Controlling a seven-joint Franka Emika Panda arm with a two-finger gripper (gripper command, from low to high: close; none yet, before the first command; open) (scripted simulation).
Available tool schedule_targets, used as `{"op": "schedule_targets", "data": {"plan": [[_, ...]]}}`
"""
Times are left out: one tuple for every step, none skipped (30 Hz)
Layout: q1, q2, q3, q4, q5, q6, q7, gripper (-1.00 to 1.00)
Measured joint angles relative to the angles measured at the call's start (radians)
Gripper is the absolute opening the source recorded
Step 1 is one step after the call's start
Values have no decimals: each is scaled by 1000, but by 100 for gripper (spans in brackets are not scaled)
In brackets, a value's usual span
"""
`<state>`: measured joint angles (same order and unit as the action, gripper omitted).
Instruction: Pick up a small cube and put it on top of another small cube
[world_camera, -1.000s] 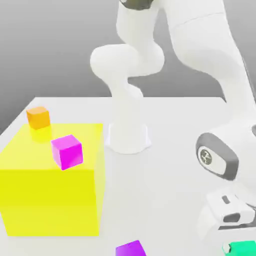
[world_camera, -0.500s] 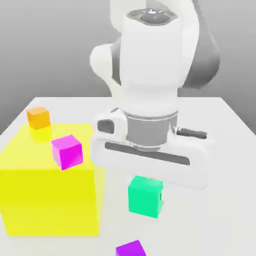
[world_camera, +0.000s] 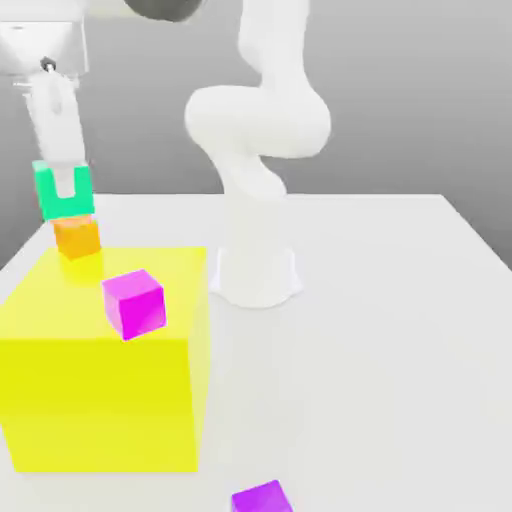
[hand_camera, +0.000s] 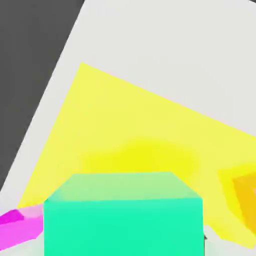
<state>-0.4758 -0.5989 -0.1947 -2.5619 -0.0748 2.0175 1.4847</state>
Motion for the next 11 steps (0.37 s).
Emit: {"op": "schedule_targets", "data": {"plan": [[-31,-37,-10,-16,-8,-21,17,-100],[-65,-64,-13,-38,-26,-41,38,-100],[-89,-73,-15,-62,-45,-40,55,-100],[-102,-69,-17,-88,-56,-19,63,-100],[-110,-59,-21,-115,-63,14,67,-100],[-116,-46,-23,-142,-67,52,67,-100],[-119,-32,-27,-170,-71,93,68,-100],[-122,-22,-29,-188,-74,120,68,100],[-122,-22,-29,-188,-73,120,68,100],[-122,-22,-29,-188,-73,120,68,100],[-122,-22,-29,-188,-73,120,68,100]]}}
